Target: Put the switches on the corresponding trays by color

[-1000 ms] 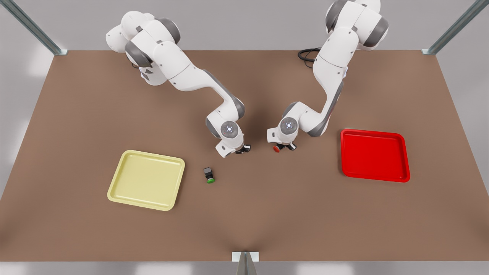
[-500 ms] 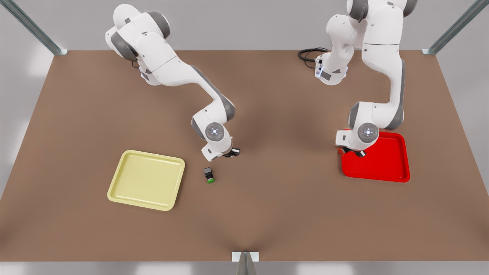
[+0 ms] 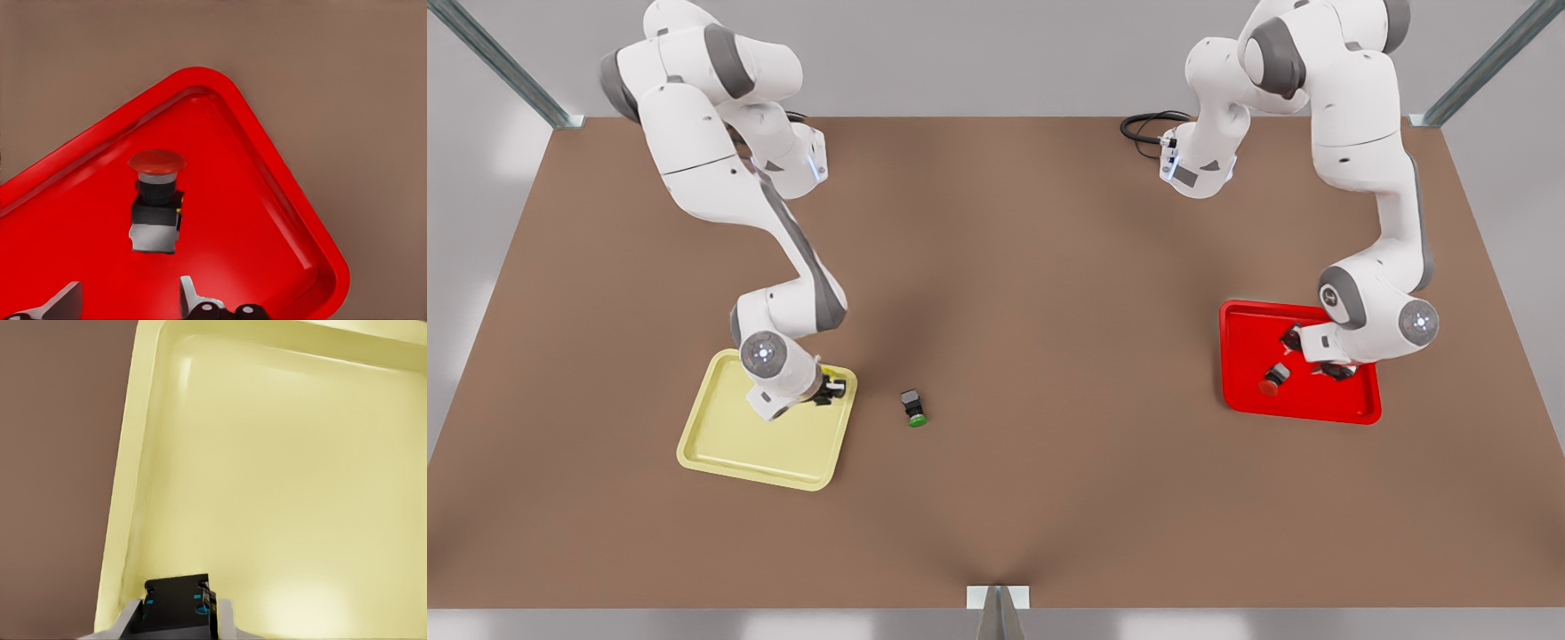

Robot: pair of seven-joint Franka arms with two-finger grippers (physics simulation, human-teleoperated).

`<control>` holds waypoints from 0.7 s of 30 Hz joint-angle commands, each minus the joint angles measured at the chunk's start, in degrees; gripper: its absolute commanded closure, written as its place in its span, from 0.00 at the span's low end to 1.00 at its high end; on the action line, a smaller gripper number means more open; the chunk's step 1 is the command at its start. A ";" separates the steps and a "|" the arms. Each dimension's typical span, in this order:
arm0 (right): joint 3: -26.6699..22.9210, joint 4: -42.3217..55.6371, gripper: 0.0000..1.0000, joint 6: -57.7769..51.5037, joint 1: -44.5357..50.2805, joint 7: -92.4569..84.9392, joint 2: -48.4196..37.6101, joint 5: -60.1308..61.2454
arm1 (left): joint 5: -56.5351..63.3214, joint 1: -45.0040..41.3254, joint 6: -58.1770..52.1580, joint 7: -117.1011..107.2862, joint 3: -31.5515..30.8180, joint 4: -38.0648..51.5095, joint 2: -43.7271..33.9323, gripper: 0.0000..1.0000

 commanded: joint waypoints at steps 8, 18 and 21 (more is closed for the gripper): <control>-0.62 0.49 0.16 2.74 -2.59 -5.93 0.96 -2.02 | 7.53 -1.22 -23.35 -40.67 -1.45 29.60 -0.24 0.00; -6.85 17.62 0.00 -40.05 -7.60 -17.61 -21.36 2.55 | 16.14 10.81 -29.07 -66.02 -26.32 40.69 -12.01 0.00; -7.74 21.93 0.00 -45.94 -9.18 -20.70 -24.26 1.49 | 16.49 10.73 -29.68 -66.02 -26.32 40.69 -12.28 0.00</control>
